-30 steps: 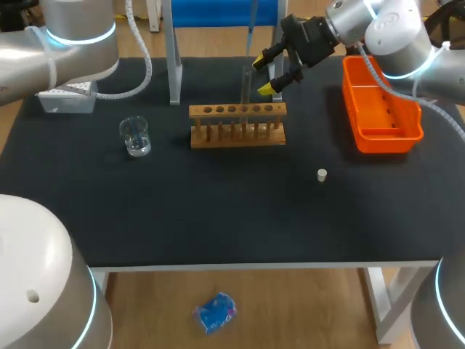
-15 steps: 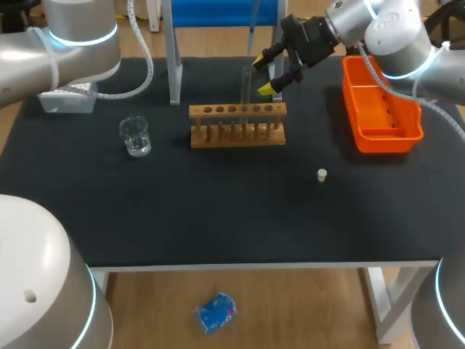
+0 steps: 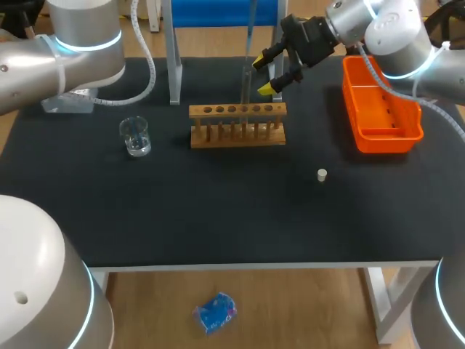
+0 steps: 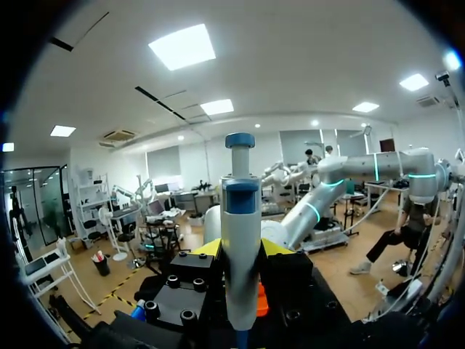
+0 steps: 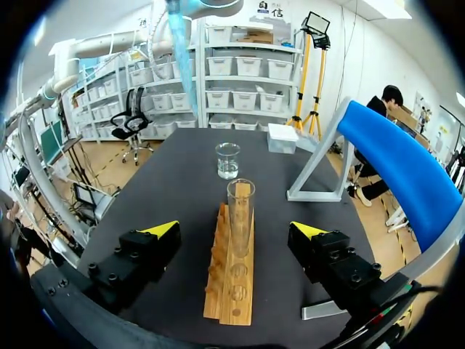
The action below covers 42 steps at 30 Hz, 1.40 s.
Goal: Invert the test tube, pick up the pipette, mount the tip to pipette, aspirate from beaker and dispense into the tube, eject the tip, return the pipette, and cap with the stopper.
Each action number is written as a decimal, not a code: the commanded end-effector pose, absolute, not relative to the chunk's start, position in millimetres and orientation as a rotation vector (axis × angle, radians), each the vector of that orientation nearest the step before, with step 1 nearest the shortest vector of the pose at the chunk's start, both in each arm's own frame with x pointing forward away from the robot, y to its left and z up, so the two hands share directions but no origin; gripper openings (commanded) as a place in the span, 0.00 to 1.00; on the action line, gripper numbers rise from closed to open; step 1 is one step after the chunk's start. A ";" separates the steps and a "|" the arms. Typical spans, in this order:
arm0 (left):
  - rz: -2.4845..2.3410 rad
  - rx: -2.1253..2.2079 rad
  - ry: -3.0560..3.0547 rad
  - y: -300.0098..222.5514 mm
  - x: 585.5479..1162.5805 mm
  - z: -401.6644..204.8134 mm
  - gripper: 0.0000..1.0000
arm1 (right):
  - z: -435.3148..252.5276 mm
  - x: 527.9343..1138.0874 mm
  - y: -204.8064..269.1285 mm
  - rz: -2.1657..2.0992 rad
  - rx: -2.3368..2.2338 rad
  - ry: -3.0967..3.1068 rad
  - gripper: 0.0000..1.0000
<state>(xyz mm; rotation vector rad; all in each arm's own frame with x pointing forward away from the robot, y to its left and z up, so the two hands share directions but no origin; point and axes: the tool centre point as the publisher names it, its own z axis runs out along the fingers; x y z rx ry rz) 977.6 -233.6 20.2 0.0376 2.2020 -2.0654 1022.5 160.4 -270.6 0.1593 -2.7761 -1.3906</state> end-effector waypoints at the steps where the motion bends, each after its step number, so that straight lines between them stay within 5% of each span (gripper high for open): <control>1: -2.077 0.034 2.197 -237.8 990.8 12.5 0.00 | -269.9 1023.2 159.9 -1.385 0.162 -2.775 1.00; 42: -2.128 -0.122 2.247 -229.2 1020.0 -26.5 0.00 | -269.9 1023.2 159.9 -1.385 0.162 -2.775 1.00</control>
